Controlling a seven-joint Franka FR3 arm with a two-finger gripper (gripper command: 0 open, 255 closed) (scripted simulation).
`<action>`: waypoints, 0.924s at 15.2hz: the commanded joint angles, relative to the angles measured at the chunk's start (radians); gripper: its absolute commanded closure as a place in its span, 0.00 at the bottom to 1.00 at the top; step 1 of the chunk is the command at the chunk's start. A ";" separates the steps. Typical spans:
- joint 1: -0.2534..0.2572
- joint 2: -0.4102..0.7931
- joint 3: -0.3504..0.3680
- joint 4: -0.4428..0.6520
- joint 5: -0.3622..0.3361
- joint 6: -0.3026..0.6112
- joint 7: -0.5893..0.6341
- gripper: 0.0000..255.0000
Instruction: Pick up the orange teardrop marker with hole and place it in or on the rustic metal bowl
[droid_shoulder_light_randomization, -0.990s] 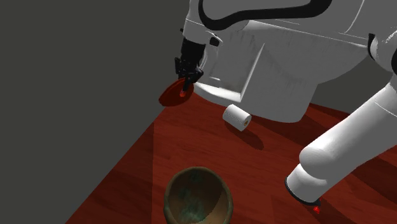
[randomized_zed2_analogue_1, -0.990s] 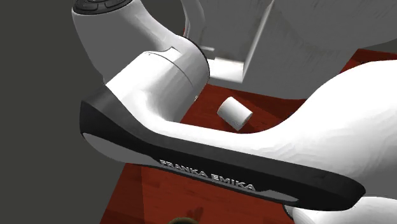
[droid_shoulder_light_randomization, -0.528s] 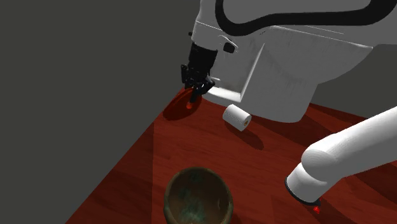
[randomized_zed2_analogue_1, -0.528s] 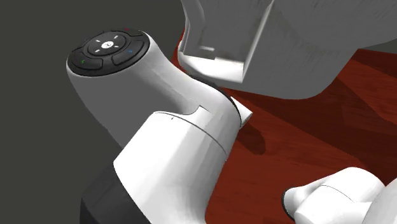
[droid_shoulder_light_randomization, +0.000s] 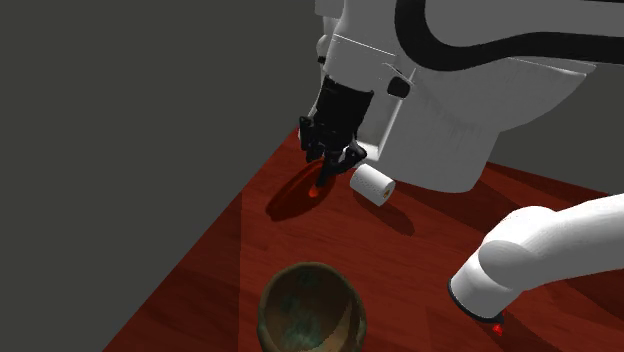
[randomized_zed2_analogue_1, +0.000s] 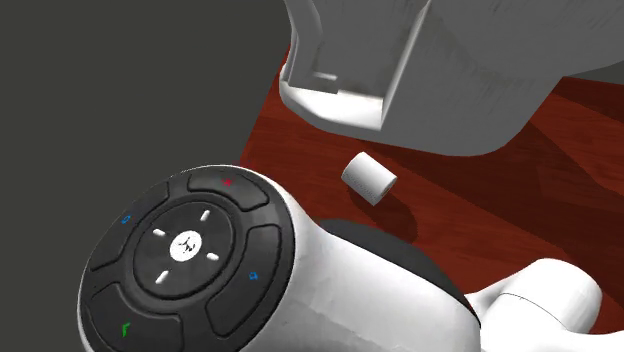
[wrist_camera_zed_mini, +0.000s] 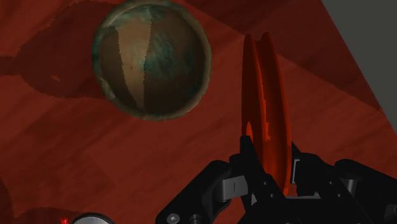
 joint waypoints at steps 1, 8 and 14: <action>0.034 -0.054 0.008 -0.018 0.029 -0.026 0.034 1.00; 0.137 -0.195 0.042 -0.039 0.109 -0.110 0.156 1.00; 0.158 -0.221 0.072 -0.106 0.141 -0.062 0.163 1.00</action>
